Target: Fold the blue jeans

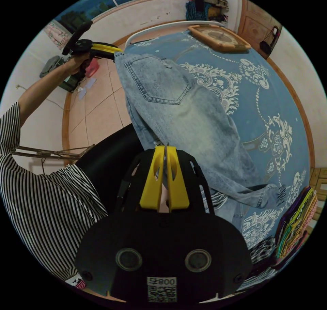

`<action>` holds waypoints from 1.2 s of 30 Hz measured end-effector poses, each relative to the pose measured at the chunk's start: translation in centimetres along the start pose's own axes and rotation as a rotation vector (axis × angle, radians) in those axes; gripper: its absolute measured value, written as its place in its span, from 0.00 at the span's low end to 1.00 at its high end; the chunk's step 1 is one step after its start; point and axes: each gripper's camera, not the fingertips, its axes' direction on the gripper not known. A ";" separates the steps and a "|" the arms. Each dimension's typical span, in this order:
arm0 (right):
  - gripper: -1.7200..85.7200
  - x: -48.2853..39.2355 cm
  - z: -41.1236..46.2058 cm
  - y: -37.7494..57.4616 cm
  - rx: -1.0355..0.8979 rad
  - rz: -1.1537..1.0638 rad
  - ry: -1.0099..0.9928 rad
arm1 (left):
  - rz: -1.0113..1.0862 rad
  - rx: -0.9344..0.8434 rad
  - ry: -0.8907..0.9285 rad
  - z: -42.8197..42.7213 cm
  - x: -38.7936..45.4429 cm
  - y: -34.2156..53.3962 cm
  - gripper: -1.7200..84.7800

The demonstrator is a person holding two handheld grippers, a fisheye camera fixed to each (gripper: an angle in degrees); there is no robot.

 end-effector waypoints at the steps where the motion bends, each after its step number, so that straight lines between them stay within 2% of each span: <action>1: 0.03 -0.2 0.7 0.1 -0.005 0.004 -0.004 | 0.000 0.000 0.000 0.2 0.0 0.3 0.05; 18: 0.03 -0.3 10.2 0.2 -0.113 0.035 -0.037 | 0.005 -0.052 0.037 7.8 1.0 6.1 0.07; 36: 0.03 3.5 16.9 1.1 -0.184 0.085 -0.059 | 0.070 -0.074 -0.020 13.7 2.7 7.4 0.10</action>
